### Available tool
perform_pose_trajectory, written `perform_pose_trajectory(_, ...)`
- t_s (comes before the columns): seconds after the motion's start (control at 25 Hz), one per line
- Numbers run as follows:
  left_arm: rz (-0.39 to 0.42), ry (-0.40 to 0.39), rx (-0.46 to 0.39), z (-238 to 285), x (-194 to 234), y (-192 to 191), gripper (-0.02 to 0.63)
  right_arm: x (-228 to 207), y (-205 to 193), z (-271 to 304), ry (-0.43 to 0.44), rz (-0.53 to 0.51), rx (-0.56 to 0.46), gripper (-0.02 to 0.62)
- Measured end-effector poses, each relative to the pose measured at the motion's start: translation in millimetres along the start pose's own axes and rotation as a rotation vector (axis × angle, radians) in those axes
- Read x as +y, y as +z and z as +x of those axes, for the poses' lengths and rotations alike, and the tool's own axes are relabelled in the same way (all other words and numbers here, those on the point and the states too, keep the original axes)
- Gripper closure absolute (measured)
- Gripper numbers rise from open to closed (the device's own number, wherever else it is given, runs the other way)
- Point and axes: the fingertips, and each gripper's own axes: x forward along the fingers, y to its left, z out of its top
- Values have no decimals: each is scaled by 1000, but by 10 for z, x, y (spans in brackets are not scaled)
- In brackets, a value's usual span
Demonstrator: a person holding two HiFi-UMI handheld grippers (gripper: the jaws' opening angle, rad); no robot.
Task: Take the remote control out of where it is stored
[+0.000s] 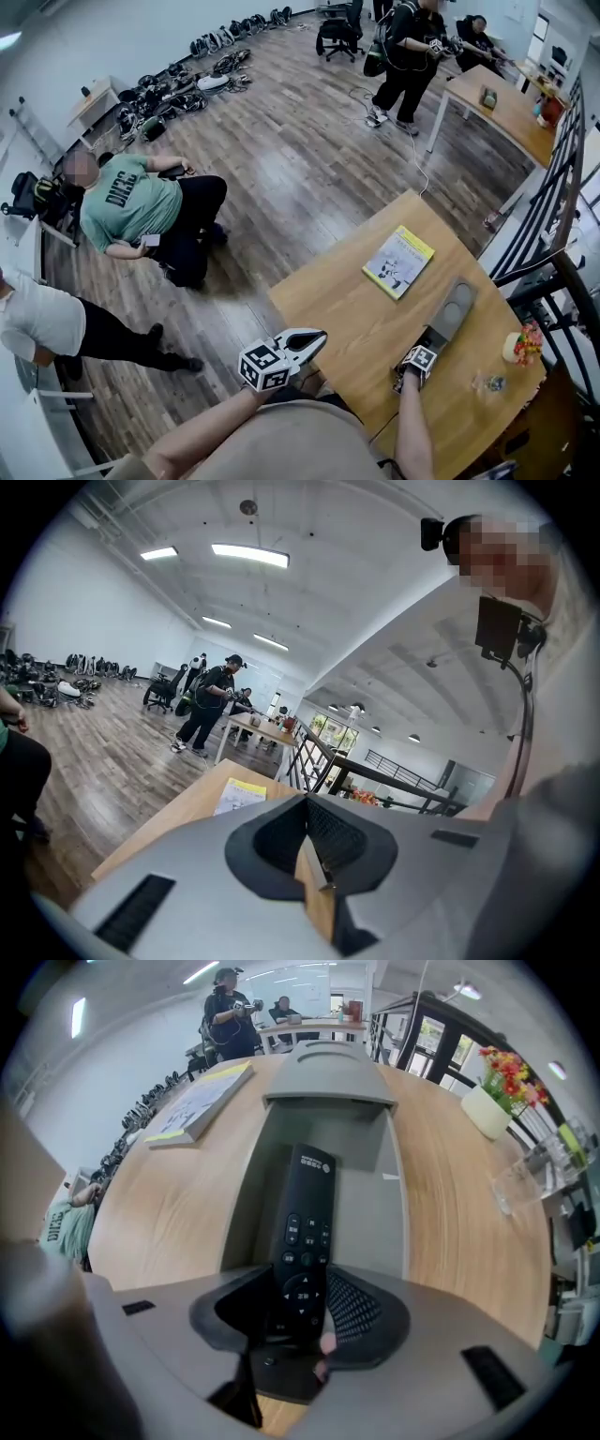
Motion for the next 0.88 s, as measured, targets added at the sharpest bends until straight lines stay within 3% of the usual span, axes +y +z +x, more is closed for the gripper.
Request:
perform_pose_trajectory(0.44,-4,-22,3,-62,-71,-85,601,3,243,-524,139,142,-188,420)
perform_pose_trajectory(0.88,-7,11,-4,-339,-102,-177,601,313,335,-1236,274,121,-339,420)
